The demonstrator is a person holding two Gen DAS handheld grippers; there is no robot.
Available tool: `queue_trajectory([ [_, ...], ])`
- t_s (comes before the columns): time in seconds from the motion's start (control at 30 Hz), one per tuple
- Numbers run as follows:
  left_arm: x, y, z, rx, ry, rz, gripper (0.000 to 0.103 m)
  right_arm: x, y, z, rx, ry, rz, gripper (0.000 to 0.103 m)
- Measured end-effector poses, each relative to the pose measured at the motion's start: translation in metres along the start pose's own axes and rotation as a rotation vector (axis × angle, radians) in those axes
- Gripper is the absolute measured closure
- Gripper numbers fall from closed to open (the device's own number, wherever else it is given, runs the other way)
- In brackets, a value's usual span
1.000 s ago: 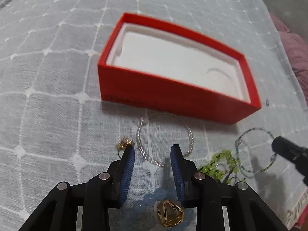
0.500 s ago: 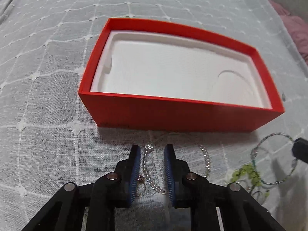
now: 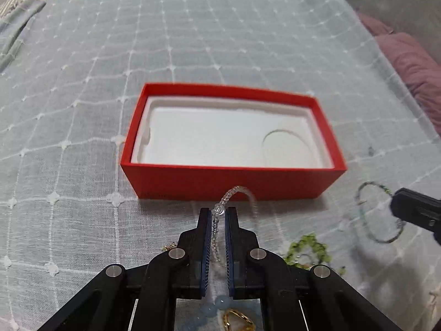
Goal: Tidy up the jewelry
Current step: 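Carry both bracelets into the red box and open both tools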
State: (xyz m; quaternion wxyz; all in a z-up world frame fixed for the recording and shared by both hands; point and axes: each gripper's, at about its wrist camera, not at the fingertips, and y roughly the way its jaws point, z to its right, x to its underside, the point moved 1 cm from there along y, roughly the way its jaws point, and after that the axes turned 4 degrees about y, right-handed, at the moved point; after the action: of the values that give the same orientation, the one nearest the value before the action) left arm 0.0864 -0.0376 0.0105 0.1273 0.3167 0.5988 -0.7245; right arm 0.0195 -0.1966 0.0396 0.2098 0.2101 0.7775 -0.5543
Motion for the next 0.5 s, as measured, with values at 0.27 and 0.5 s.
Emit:
queue_trajectory([
  [0.27, -0.016, -0.035, 0.001, 0.046, -0.017, 0.098, 0.103, -0.006, -0.014, -0.019, -0.002, -0.023, 0.057, 0.101],
  [0.5, -0.031, -0.040, 0.002, 0.082, -0.048, 0.161, 0.103, -0.020, -0.018, -0.027, -0.008, -0.017, 0.101, 0.101],
])
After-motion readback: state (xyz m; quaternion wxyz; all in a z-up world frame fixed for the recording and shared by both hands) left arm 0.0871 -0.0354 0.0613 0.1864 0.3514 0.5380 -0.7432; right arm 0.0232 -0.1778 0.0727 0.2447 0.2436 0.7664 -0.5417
